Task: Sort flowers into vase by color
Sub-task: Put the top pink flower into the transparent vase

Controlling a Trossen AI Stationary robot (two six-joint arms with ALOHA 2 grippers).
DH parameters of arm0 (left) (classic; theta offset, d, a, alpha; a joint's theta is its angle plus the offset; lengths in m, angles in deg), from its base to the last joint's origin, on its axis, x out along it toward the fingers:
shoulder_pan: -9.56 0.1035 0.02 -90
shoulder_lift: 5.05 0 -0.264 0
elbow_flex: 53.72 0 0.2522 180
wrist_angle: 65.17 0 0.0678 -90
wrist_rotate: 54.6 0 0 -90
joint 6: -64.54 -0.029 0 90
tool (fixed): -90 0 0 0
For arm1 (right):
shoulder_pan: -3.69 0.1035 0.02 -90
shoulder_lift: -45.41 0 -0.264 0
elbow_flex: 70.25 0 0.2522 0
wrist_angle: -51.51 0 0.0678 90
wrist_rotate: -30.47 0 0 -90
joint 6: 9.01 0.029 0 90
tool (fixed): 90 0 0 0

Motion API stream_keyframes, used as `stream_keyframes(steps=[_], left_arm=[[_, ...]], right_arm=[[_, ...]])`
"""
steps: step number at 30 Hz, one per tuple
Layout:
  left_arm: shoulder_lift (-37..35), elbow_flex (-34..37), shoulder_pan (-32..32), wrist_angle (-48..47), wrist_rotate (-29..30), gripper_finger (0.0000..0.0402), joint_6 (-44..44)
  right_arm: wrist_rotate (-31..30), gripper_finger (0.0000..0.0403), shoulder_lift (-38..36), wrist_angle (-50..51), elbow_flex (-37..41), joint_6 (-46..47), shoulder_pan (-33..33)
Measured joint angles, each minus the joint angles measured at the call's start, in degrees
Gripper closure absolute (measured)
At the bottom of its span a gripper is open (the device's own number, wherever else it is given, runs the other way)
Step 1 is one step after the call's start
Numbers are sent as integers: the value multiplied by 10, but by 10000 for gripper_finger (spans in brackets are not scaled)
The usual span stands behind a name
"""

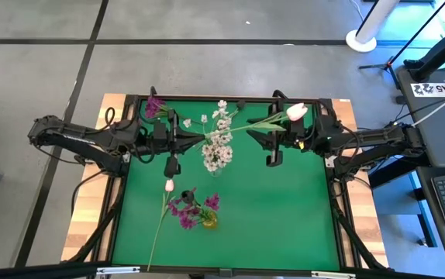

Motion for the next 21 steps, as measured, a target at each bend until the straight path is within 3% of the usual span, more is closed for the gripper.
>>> stream_keyframes(steps=[9,21], left_arm=[[0,0,0,-1,1,401,0],[0,0,0,-25,0,401,10]], right_arm=[[1,394,0,3,0,0,0],[41,312,0,-2,0,13,0]])
